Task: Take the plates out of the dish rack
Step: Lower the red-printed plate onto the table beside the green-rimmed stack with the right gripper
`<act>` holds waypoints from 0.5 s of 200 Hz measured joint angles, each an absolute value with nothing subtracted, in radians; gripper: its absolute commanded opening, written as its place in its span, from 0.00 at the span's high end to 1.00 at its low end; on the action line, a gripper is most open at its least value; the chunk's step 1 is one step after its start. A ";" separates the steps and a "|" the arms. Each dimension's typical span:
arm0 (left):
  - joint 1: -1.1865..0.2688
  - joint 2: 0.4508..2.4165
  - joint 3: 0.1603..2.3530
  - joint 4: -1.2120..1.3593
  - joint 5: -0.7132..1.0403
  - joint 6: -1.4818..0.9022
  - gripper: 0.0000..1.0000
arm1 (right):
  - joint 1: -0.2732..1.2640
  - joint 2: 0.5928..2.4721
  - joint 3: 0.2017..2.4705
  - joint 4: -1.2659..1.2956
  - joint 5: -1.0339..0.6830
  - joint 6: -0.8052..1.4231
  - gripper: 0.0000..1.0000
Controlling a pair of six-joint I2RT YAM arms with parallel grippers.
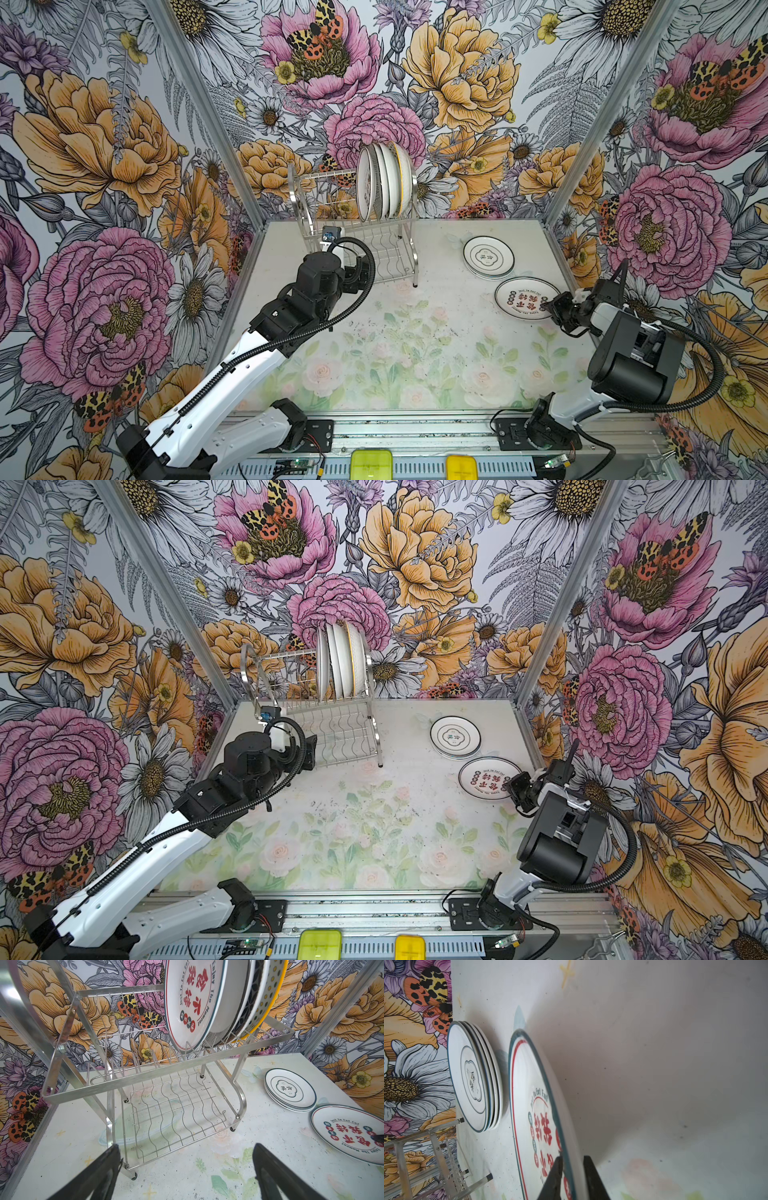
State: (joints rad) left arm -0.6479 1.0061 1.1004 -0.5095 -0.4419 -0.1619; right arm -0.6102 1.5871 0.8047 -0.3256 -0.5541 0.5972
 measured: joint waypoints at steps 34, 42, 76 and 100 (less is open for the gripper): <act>-0.643 1.006 1.100 -0.510 -0.439 -0.162 0.01 | -0.610 1.592 0.805 -0.332 -0.537 0.591 0.63; -0.643 1.006 1.100 -0.509 -0.439 -0.162 0.01 | -0.610 1.594 0.805 -0.332 -0.534 0.589 0.62; -0.633 1.006 1.100 -0.512 -0.439 -0.162 0.01 | -0.610 1.613 0.805 -0.332 -0.524 0.589 0.57; -0.630 1.006 1.100 -0.520 -0.439 -0.162 0.01 | -0.610 1.632 0.805 -0.334 -0.515 0.590 0.52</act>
